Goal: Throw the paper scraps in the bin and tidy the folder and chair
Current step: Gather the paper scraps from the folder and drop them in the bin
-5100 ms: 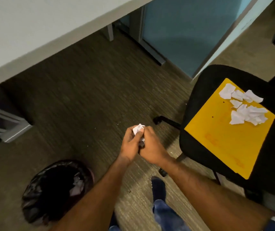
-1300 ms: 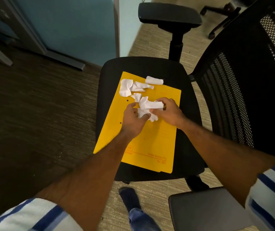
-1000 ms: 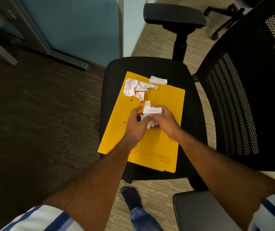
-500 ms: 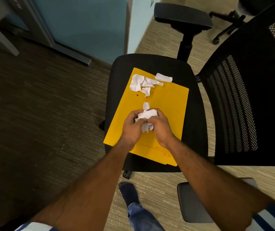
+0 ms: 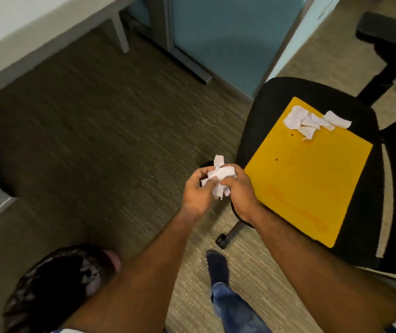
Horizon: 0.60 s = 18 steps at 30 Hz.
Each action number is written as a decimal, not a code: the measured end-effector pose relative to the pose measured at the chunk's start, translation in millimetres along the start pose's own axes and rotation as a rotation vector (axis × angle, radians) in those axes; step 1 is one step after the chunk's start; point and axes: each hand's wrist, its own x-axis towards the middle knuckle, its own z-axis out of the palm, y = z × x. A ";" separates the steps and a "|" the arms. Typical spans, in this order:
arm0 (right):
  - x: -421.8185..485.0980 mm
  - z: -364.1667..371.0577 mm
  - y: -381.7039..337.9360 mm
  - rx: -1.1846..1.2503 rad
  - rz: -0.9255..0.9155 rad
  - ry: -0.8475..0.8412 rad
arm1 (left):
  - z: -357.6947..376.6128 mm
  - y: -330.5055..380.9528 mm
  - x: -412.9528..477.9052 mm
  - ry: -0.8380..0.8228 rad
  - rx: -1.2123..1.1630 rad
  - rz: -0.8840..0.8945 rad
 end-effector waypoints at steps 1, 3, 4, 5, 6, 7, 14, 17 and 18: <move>-3.4 13.6 1.3 -0.022 0.003 -0.021 | -13.9 -1.5 -3.3 0.026 -0.005 -0.004; -11.8 41.0 5.3 -0.061 0.010 -0.061 | -42.2 -4.6 -11.8 0.077 -0.016 -0.012; -16.5 54.2 8.2 -0.076 0.015 -0.085 | -55.8 -6.1 -16.6 0.101 -0.021 -0.016; -21.5 67.0 11.9 -0.091 0.021 -0.110 | -69.2 -8.3 -22.0 0.126 -0.025 -0.021; -26.7 79.6 16.2 -0.103 0.030 -0.135 | -82.6 -11.0 -27.7 0.156 -0.034 -0.027; -32.1 92.3 21.0 -0.111 0.039 -0.159 | -96.2 -14.5 -33.9 0.188 -0.049 -0.034; -77.4 186.7 66.0 -0.270 0.116 -0.326 | -196.2 -50.1 -82.3 0.451 -0.083 -0.156; -105.1 224.3 88.8 -0.313 0.162 -0.399 | -243.4 -70.8 -109.5 0.506 -0.072 -0.204; -114.7 236.2 96.8 -0.327 0.179 -0.423 | -258.5 -76.3 -120.2 0.526 -0.076 -0.221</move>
